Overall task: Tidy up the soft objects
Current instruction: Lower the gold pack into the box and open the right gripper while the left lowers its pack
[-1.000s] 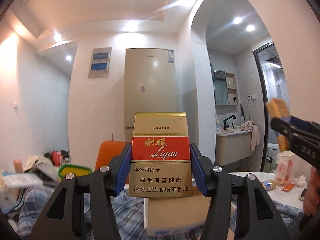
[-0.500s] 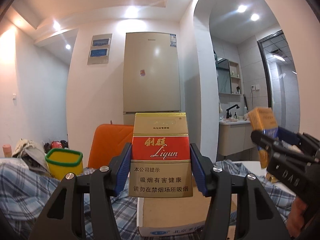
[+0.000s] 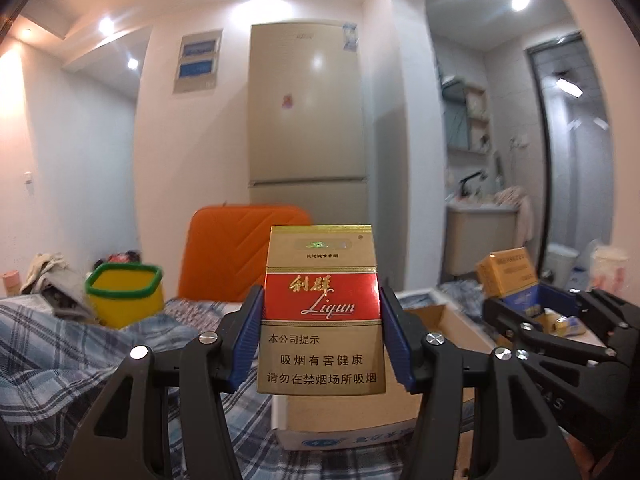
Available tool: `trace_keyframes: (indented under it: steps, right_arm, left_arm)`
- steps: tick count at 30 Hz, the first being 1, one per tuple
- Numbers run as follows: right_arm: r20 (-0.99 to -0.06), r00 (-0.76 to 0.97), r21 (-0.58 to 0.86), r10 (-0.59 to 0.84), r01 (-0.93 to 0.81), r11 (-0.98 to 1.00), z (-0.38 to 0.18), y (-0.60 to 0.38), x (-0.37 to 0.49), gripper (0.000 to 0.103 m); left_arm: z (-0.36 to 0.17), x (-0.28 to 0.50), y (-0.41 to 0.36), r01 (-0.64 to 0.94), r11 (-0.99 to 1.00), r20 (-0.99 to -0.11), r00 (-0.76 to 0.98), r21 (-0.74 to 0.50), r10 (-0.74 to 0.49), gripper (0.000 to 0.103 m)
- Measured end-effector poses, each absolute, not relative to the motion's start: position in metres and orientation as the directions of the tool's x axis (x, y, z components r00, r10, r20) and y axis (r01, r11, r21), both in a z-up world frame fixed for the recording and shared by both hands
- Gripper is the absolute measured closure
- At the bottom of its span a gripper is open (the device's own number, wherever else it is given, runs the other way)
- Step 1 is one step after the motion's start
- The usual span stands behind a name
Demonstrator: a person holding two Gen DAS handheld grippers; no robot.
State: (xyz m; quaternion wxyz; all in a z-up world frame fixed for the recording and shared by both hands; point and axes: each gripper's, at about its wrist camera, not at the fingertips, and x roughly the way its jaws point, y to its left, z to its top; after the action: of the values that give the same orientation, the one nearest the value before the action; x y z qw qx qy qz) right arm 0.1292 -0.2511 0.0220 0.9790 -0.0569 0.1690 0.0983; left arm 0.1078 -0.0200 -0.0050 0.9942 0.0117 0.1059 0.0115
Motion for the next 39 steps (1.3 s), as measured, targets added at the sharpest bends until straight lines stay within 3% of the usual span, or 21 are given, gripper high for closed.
trace_keyframes:
  steps: [12, 21, 29, 39]
  right_arm:
    - [-0.586, 0.784, 0.005, 0.203, -0.247, 0.969, -0.015, -0.253, 0.181, 0.048]
    - [-0.631, 0.746, 0.035, 0.211, -0.244, 0.969, -0.028, -0.258, 0.192, 0.048]
    - [-0.635, 0.747, 0.039, 0.199, -0.226, 0.973, -0.028, -0.259, 0.191, 0.040]
    - [-0.543, 0.823, 0.027, 0.166, -0.181, 0.983, -0.009, -0.267, 0.173, 0.038]
  left_arm:
    - [-0.021, 0.135, -0.023, 0.009, 1.000, -0.371, 0.929, 0.010, -0.005, 0.049]
    - [-0.025, 0.139, -0.019, -0.005, 1.000, -0.398, 0.917, 0.005, 0.006, 0.049]
    - [-0.030, 0.151, -0.015, 0.015, 1.000, -0.458, 0.889, -0.023, -0.024, 0.049]
    - [-0.042, 0.164, -0.010, 0.014, 0.998, -0.537, 0.843, -0.058, -0.043, 0.049]
